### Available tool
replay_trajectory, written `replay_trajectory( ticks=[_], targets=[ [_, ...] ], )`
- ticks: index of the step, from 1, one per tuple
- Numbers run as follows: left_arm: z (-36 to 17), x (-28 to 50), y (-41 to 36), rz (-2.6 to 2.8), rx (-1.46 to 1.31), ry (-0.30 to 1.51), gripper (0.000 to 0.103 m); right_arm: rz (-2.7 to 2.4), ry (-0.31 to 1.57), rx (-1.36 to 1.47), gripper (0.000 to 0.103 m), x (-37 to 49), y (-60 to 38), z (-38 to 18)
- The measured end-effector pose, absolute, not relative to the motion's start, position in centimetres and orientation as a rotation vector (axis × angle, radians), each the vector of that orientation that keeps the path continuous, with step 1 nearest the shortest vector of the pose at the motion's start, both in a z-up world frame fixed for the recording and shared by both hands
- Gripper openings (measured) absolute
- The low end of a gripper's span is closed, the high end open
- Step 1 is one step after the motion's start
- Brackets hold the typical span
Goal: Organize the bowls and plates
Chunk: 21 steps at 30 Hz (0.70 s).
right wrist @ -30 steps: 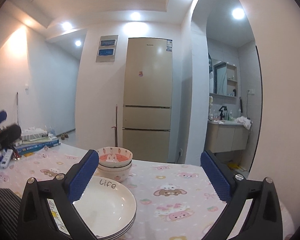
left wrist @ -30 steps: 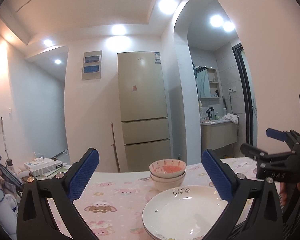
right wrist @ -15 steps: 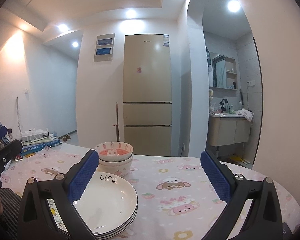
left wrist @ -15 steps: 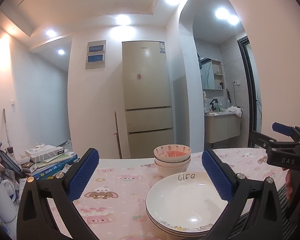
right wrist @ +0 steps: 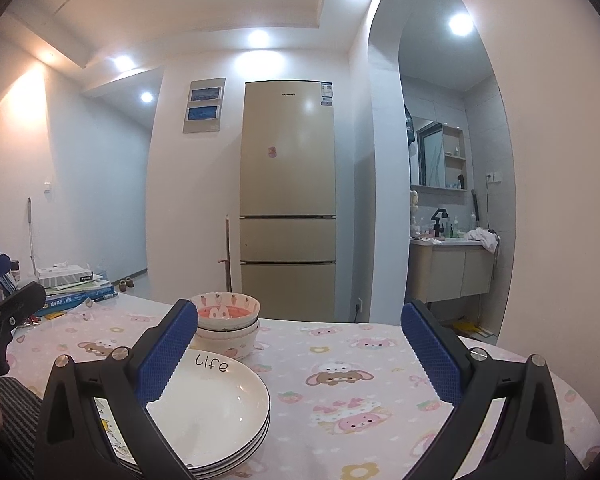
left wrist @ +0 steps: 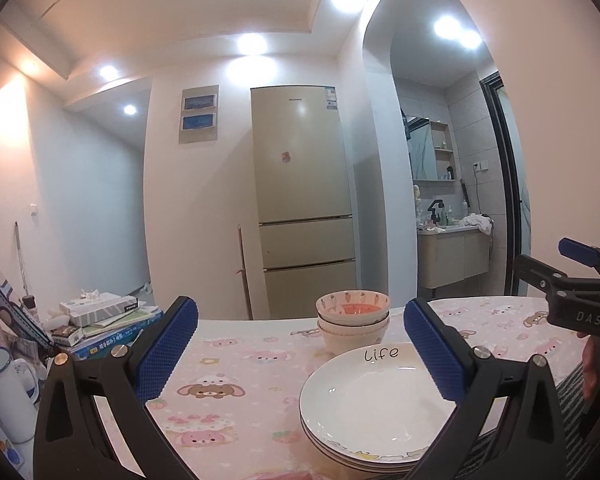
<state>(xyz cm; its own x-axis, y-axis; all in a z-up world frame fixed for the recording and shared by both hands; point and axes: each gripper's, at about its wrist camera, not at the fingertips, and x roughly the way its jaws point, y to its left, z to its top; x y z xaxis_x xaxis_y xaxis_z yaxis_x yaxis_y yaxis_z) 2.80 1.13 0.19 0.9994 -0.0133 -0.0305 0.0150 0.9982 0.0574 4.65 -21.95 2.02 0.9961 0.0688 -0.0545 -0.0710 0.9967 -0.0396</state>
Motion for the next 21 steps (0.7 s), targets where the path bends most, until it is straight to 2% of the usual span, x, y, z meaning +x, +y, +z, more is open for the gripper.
replay_trajectory(
  ticks=[21],
  targets=[
    [0.05,3.11,2.06,-0.009,0.009,0.048,0.103,0.065,0.065,-0.047,0.103,4.54,-21.83,2.04]
  ],
)
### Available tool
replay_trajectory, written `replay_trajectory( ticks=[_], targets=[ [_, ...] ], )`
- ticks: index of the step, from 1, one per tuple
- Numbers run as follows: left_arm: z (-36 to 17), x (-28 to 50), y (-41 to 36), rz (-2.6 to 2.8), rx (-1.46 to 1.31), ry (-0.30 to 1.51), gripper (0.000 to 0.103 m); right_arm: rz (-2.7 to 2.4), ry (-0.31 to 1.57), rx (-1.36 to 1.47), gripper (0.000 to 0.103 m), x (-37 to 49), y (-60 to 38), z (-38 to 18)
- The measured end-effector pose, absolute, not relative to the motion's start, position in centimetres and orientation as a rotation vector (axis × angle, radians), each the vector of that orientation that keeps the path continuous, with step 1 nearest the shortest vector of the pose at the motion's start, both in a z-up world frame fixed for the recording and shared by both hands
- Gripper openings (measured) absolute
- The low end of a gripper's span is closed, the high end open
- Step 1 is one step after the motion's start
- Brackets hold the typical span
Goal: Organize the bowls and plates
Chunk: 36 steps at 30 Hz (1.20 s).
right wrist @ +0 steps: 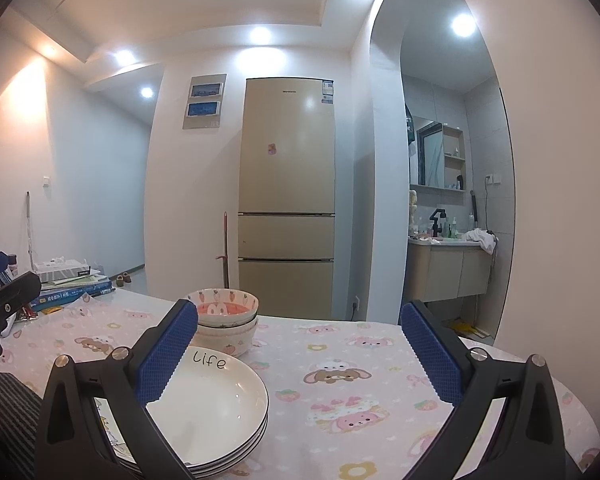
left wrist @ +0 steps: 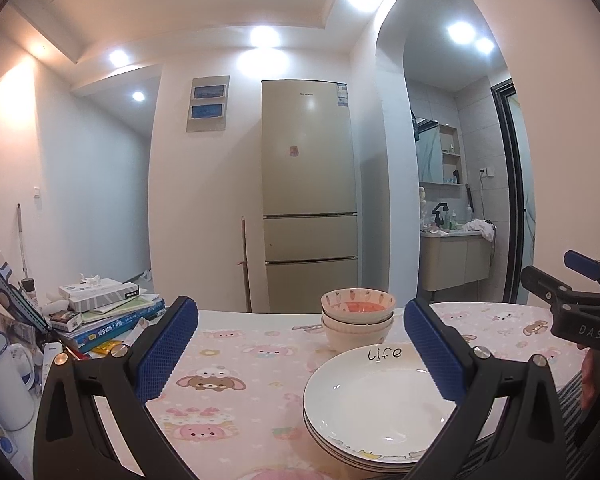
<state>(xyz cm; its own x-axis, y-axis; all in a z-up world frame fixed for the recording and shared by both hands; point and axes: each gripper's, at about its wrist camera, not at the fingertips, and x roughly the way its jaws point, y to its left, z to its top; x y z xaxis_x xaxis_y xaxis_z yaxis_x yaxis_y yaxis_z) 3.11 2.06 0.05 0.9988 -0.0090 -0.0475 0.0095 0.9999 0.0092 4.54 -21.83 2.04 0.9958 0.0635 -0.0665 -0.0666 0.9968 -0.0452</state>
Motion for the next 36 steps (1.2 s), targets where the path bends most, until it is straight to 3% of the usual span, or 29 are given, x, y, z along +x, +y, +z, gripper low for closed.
replay_trajectory(
  ticks=[36],
  targets=[
    [0.03,3.07,1.91,-0.014,0.011,0.048,0.103,0.067,0.068,-0.048,0.103,4.53,-22.08,2.09]
  ],
)
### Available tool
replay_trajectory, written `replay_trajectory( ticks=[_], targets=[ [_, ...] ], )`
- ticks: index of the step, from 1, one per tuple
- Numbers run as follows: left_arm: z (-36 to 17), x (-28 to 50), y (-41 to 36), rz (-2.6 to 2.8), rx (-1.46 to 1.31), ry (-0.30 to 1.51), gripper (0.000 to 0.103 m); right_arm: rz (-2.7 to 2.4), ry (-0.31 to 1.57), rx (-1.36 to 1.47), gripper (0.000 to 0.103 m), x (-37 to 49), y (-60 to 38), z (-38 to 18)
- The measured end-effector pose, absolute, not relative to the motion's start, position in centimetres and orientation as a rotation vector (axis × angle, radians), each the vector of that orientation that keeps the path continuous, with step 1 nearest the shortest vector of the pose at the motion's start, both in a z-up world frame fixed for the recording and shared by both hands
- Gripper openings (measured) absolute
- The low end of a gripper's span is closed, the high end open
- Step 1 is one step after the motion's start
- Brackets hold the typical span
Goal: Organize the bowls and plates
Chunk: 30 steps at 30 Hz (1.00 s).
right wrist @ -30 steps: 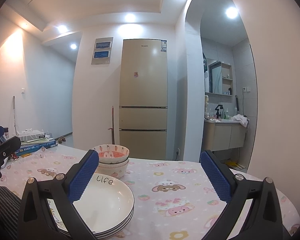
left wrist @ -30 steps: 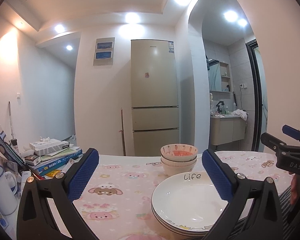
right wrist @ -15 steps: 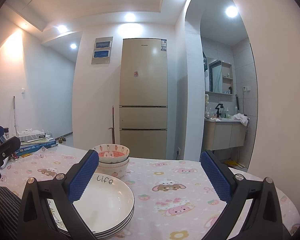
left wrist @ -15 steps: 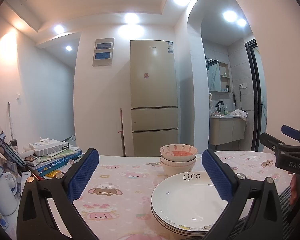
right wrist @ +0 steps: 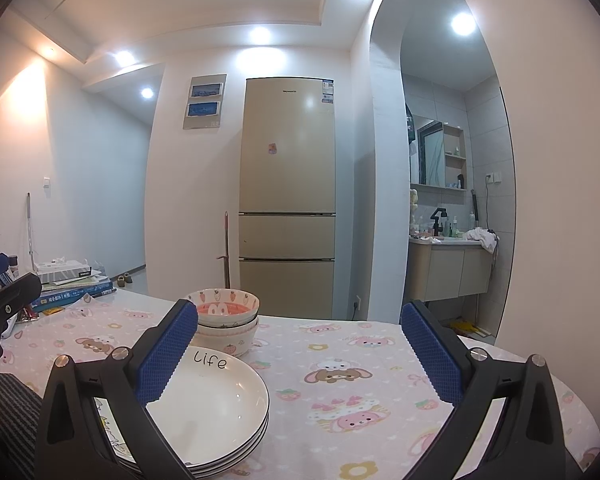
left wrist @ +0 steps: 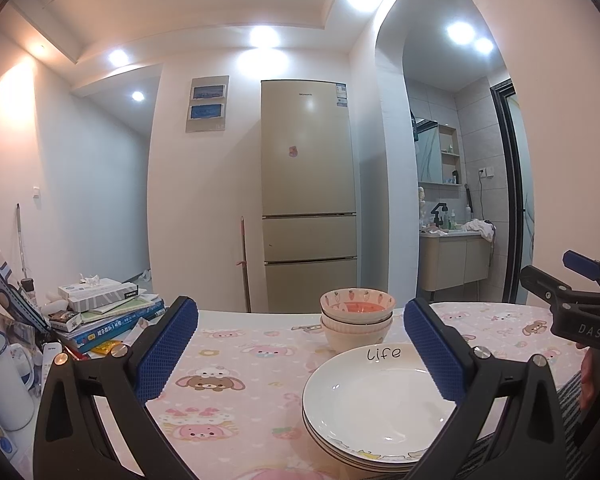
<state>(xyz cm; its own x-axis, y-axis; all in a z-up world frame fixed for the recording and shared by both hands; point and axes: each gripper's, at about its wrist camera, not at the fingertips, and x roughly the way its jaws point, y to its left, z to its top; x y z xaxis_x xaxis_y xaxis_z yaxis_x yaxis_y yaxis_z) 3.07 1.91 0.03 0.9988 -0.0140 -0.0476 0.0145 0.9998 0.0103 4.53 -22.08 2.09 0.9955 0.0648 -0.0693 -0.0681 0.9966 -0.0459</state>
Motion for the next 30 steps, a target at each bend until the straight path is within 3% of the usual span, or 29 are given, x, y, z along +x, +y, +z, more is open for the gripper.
replay_trajectory(
  ticks=[30],
  targets=[
    [0.06,3.52,1.86,-0.018,0.014,0.070,0.103,0.081,0.094,-0.048,0.103,5.03,-22.10,2.23]
  ],
)
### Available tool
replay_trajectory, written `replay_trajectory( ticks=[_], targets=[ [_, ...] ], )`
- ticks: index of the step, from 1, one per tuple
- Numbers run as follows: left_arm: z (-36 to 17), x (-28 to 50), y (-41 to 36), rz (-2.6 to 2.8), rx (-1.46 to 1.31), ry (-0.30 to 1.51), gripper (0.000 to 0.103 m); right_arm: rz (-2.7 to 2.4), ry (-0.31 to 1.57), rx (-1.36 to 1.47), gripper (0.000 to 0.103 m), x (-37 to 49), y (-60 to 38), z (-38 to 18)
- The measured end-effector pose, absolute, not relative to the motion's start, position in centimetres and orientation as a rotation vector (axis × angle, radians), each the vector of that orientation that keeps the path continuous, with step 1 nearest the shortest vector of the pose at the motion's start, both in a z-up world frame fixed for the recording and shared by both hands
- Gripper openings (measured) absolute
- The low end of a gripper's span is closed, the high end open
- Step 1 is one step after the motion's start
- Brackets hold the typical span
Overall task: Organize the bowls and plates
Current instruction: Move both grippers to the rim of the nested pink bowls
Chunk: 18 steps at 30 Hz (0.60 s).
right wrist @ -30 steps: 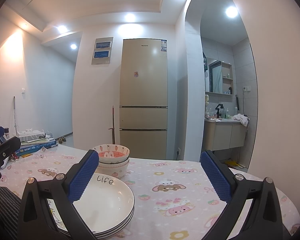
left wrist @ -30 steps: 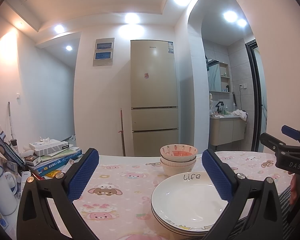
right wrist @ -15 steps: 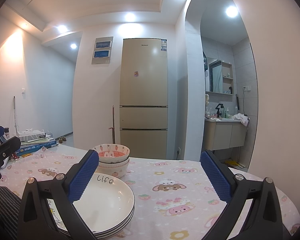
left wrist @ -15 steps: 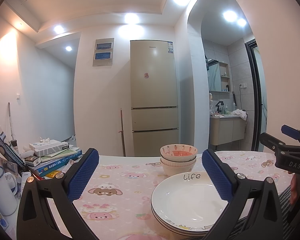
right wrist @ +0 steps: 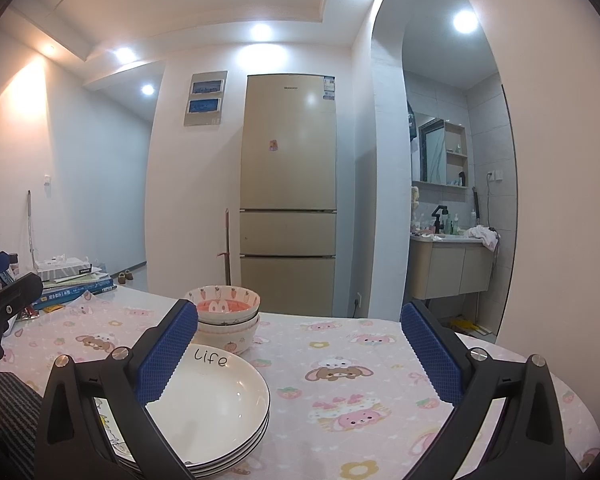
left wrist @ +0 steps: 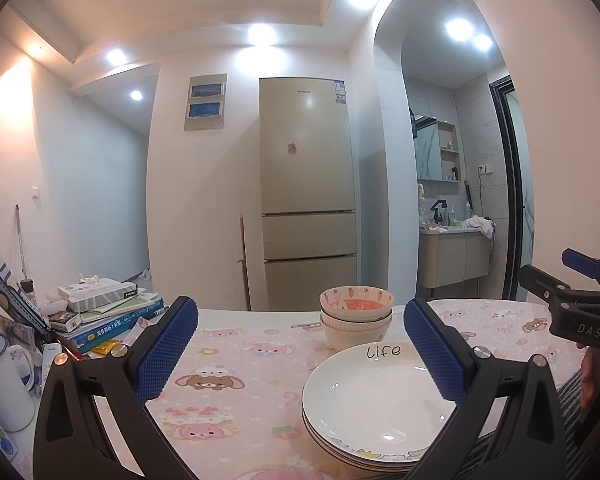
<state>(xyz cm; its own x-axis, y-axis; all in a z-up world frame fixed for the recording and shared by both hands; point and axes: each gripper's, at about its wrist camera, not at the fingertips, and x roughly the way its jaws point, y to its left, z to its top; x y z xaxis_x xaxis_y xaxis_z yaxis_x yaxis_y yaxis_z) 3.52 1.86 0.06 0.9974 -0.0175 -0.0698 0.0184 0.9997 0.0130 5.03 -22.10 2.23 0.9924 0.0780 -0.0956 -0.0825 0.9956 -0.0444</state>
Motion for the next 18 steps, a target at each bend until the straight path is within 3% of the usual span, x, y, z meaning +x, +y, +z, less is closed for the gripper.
replay_trajectory(
  ticks=[7,11,14,16,18],
  targets=[
    [4.7,8.6,0.7,-0.047,0.072,0.165,0.103,0.086,0.245,-0.067,0.103,10.8,-21.8,7.7],
    [8.2,15.9,-0.7,-0.025,0.100,0.319,0.103,0.102,0.504,-0.006,0.103,19.8,-21.8,10.4],
    [7.9,24.2,-0.4,-0.105,0.013,0.610,0.103,0.206,0.758,0.146,0.101,28.2,-22.4,8.2],
    [6.2,28.5,0.6,-0.106,-0.060,0.742,0.103,0.256,0.863,0.249,0.090,31.7,-22.7,5.8],
    [4.1,31.5,1.6,-0.128,-0.119,0.828,0.103,0.293,0.941,0.318,0.087,34.4,-22.8,3.2]
  ],
)
